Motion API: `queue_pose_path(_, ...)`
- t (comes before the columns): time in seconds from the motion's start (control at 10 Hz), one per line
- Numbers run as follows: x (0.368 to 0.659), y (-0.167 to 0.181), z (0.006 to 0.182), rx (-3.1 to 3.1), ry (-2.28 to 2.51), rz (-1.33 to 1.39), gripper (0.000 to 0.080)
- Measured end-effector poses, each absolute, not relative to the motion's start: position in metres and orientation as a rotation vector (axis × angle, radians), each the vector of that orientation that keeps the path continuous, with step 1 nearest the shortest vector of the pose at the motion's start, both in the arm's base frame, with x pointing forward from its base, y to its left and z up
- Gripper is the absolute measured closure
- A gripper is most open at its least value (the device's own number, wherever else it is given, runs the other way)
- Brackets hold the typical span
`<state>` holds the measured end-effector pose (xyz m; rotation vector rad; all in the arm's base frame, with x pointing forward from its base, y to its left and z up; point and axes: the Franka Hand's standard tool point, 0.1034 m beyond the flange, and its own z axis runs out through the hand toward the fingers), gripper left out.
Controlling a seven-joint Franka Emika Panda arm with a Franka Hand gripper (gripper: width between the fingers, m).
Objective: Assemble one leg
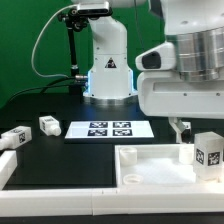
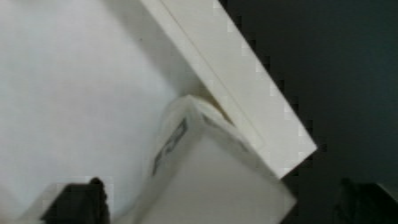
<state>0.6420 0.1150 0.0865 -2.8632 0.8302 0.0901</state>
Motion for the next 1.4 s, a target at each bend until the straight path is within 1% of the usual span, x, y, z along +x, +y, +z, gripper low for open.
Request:
queue_pose_path(0.3, 0.6425, 0.1106, 0.0849, -2.928, 0.589, 0.067, 0.0151)
queue_pose_path(0.5, 0.6460, 0.1089, 0.0849, -3.084, -0.005, -0.019, 0.0151)
queue_pose_path(0.6, 0.6468, 0.1108, 0.0842, -3.096, -0.140, -0.033, 0.0151)
queue_pose_path(0.7, 0.6469, 0.1098, 0.0840, -3.097, -0.070, -0.031, 0.0203)
queue_pose_path(0.9, 0.6468, 0.1096, 0.0837, -3.097, 0.002, -0.029, 0.0477)
queue_pose_path(1.0, 0.6468, 0.1098, 0.0837, -3.095, 0.102, -0.026, 0.0477)
queue_pose_path(1.1, 0.6467, 0.1098, 0.0835, -3.089, 0.207, -0.024, 0.0514)
queue_pose_path(1.2, 0.6467, 0.1097, 0.0835, -3.085, 0.268, -0.022, 0.0514)
queue_pose_path(1.4, 0.6473, 0.1088, 0.0826, -3.036, 0.621, -0.034, 0.0514)
